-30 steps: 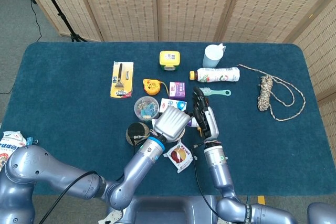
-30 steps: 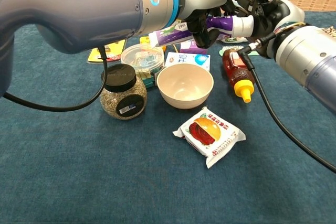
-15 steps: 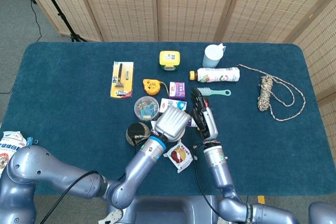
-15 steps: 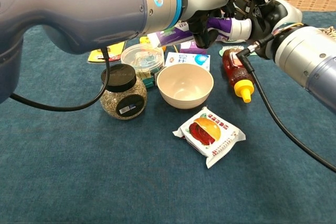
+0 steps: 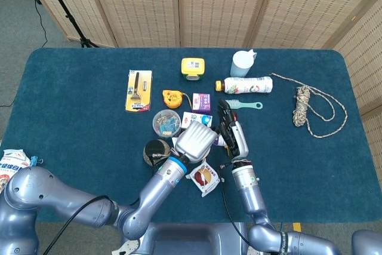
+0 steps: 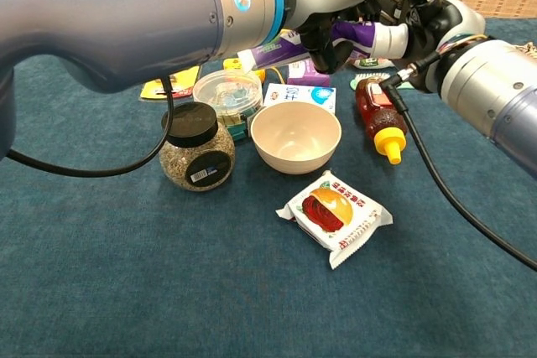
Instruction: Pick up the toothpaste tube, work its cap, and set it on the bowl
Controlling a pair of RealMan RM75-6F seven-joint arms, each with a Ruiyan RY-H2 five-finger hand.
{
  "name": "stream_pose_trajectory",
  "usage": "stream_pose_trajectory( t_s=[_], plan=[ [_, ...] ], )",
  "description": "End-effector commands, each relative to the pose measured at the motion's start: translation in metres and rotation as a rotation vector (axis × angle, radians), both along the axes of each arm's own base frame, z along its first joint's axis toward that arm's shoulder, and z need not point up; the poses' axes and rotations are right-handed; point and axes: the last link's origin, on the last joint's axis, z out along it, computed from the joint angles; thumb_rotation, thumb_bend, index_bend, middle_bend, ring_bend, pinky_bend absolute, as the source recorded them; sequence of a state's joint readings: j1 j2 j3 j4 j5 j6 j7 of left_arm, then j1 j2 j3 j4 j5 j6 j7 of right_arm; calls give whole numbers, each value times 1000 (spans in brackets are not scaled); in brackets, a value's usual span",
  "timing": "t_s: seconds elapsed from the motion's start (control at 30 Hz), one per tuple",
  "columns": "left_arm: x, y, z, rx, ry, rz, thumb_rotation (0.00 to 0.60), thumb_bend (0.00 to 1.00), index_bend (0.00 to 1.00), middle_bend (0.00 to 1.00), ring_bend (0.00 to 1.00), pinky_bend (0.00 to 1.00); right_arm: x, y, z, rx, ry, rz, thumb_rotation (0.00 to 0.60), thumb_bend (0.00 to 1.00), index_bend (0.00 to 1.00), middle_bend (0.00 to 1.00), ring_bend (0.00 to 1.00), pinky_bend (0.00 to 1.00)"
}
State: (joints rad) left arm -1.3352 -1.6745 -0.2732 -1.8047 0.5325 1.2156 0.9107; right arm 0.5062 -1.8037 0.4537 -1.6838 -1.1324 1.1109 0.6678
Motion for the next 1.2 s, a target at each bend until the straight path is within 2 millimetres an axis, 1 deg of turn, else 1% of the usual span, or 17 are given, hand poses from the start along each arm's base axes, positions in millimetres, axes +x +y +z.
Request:
stream_pose_trajectory(
  t_s=[0.03, 0.47, 1.2],
  plan=[
    [-1, 0, -1, -1, -2, -2, 600, 1000, 542, 470, 539, 666, 0, 0, 0, 1, 1, 4, 159, 0, 0, 0, 0, 0],
    [3, 1, -4, 2, -3, -3, 600, 1000, 555, 482, 545, 665, 1, 1, -1, 5, 16, 17, 158, 0, 0, 0, 0, 0],
    [9, -2, -9, -3, 9, -16, 600, 1000, 560, 485, 546, 666, 2, 3, -2, 20, 44, 48, 158, 0, 0, 0, 0, 0]
  ],
)
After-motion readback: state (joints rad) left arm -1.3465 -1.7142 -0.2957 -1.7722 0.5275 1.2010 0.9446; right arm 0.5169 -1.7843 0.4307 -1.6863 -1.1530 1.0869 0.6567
